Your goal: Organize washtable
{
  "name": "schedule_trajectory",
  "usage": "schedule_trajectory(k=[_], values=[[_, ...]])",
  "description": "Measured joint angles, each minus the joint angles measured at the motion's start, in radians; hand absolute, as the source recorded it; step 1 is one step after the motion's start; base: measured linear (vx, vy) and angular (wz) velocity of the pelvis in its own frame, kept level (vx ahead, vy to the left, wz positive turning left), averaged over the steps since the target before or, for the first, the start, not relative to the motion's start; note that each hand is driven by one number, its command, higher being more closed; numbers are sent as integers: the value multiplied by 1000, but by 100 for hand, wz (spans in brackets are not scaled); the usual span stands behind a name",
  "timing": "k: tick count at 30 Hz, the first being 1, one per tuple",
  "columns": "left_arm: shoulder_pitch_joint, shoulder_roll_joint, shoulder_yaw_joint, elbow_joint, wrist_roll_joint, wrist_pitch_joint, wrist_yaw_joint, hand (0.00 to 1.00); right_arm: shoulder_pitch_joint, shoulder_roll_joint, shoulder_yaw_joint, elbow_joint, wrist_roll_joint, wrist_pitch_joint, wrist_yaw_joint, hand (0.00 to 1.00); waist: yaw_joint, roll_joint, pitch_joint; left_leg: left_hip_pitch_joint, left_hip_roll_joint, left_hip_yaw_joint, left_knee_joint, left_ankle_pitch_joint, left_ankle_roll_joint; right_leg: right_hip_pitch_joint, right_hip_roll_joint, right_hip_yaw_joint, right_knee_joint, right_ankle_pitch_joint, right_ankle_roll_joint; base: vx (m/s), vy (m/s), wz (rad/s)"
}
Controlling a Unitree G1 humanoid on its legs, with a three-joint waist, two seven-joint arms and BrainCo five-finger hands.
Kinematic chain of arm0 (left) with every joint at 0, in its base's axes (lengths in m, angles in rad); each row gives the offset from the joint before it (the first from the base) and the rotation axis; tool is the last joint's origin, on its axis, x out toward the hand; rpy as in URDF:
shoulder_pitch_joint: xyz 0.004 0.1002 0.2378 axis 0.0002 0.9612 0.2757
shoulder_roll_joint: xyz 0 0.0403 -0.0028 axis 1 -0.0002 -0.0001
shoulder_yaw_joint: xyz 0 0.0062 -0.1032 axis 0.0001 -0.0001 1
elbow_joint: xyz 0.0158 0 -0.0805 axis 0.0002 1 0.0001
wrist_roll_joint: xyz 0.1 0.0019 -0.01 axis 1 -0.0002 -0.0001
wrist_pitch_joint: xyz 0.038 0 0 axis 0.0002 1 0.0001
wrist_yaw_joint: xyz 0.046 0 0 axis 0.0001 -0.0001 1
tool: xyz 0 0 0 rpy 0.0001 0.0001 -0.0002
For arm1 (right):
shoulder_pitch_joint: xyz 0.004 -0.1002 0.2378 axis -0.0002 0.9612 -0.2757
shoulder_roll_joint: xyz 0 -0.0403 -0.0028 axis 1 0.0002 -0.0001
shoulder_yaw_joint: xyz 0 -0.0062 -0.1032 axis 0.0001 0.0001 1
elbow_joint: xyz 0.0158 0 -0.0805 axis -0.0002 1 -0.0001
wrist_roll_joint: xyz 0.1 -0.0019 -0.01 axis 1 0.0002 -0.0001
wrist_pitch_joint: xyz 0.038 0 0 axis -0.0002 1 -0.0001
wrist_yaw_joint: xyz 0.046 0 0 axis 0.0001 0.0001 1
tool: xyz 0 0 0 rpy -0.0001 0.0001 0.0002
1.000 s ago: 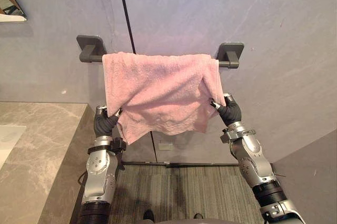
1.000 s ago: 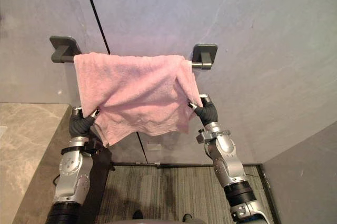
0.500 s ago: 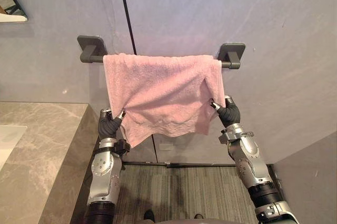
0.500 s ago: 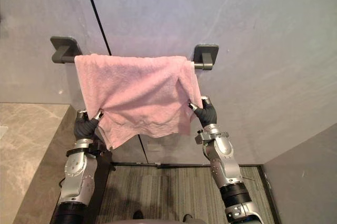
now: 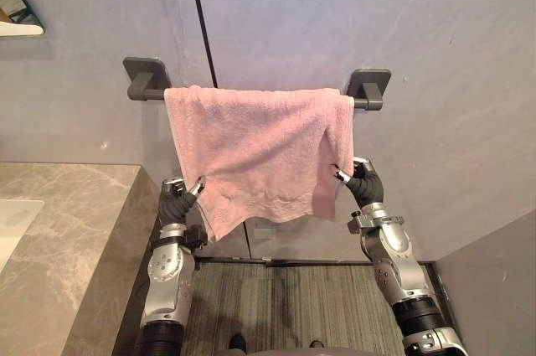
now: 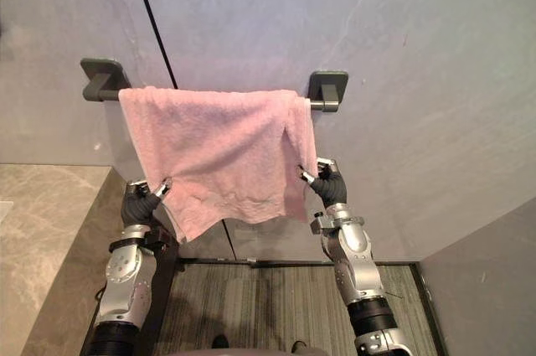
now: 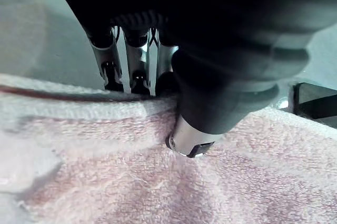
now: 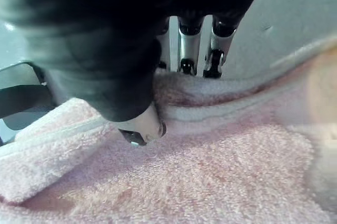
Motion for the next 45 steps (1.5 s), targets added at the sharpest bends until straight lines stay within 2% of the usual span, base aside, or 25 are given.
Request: schedule_trajectory(k=[14,17,20,24,28,33,36,38,39,40,41,45], values=[[77,-2,-34,-18,2,7,-2,0,120,0,5,-14,-134,12,1,0,-3,0,0,-1,2,2,0,0,0,1,2,2,-5,1,-1,0,0,0],[108,-19,26,-79,2,8,-2,0,151,3,-36,-49,-162,19,-6,0,-3,-1,0,-1,1,1,0,-1,0,3,1,-1,-8,1,-1,0,0,0],[131,-38,127,-171,1,7,1,0,200,2,-150,-166,-174,19,-18,0,-3,-1,0,2,0,-1,0,-1,0,9,1,-5,-11,1,-1,0,0,3],[152,-38,208,-274,-2,3,5,0,221,-11,-284,-268,-184,16,-41,0,-5,-1,0,10,0,-1,0,-3,0,17,1,-6,-13,1,-1,0,0,0],[153,-38,297,-410,-36,-21,9,0,237,-47,-409,-400,-204,5,-62,0,-13,0,-1,14,-1,-1,0,-3,0,18,0,-5,-13,1,-1,0,0,0],[147,-26,321,-578,-79,-59,18,0,208,-101,-439,-538,-149,-29,-77,0,-30,7,-6,17,-1,1,0,-3,0,18,0,-4,-13,2,-1,0,0,-1],[139,8,283,-674,-122,-84,-7,0,137,-140,-390,-620,-58,-72,-66,0,-32,15,-11,22,0,2,0,-3,0,21,1,-3,-13,2,-1,0,0,-1],[129,51,222,-721,-165,-94,-34,0,67,-174,-308,-659,8,-93,-48,0,-30,19,-14,24,0,2,0,-3,0,23,1,-2,-12,4,-1,-43,-8,0],[95,88,128,-746,-203,-95,-66,0,-9,-198,-197,-687,62,-116,-18,0,-27,25,-21,25,-1,2,0,-3,0,25,1,-2,-12,6,0,-36,-3,0],[91,92,117,-748,-205,-95,-70,0,-19,-199,-183,-688,65,-118,-14,0,-27,25,-22,25,-1,2,0,-3,0,25,1,-2,-12,6,0,0,0,0],[65,108,41,-754,-233,-97,-96,0,-78,-201,-89,-693,85,-119,6,0,-26,28,-23,33,-1,2,0,-3,0,35,0,-1,-12,6,0,0,0,0],[6,137,-197,-743,-318,-87,-179,0,-202,-207,127,-682,132,-119,56,0,-26,27,-24,41,-1,4,0,-3,1,37,0,1,-10,6,0,-37,-2,-2]])
